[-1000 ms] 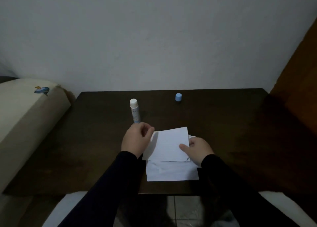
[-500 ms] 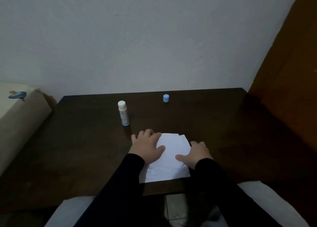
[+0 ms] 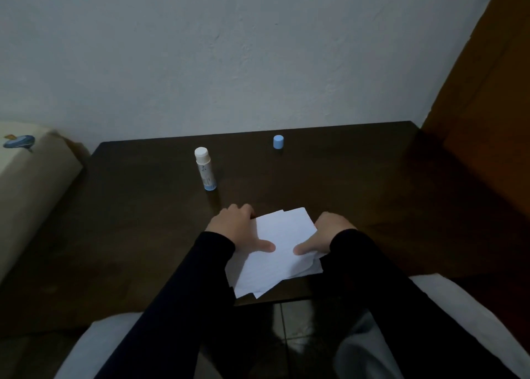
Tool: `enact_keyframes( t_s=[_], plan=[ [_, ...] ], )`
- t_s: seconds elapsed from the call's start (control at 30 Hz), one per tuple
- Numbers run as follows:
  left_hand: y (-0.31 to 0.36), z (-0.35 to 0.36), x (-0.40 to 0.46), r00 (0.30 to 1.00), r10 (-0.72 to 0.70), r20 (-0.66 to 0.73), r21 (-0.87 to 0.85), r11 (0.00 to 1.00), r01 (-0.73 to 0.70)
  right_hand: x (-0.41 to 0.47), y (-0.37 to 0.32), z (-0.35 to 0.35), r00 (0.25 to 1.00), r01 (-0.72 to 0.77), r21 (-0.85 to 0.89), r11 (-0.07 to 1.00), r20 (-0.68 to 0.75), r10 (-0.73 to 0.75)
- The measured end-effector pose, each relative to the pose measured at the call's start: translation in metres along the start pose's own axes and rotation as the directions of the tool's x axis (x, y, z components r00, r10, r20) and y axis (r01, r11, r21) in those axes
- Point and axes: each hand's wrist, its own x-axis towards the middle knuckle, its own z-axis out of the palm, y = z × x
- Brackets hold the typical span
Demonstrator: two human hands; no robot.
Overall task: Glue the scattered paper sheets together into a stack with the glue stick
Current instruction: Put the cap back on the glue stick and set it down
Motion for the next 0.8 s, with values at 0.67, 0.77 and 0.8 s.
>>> enact_keyframes(
  t_s=[0.67,0.77,0.8],
  plan=[
    [-0.009,-0.006,-0.015,0.981,0.078,0.177,-0.449,0.894,0.010,-0.001,0.004,0.000,0.999,0.045,0.046,0.998,-0.007,-0.044],
    [-0.011,-0.006,-0.017,0.981,0.132,0.142,-0.555,0.831,-0.032,0.001,0.004,-0.002,0.998,0.052,0.071,0.996,-0.021,-0.051],
    [-0.011,-0.007,-0.017,0.984,0.135,0.112,-0.599,0.799,-0.042,0.003,0.004,-0.003,0.998,0.054,0.104,0.993,-0.029,-0.051]
  ],
)
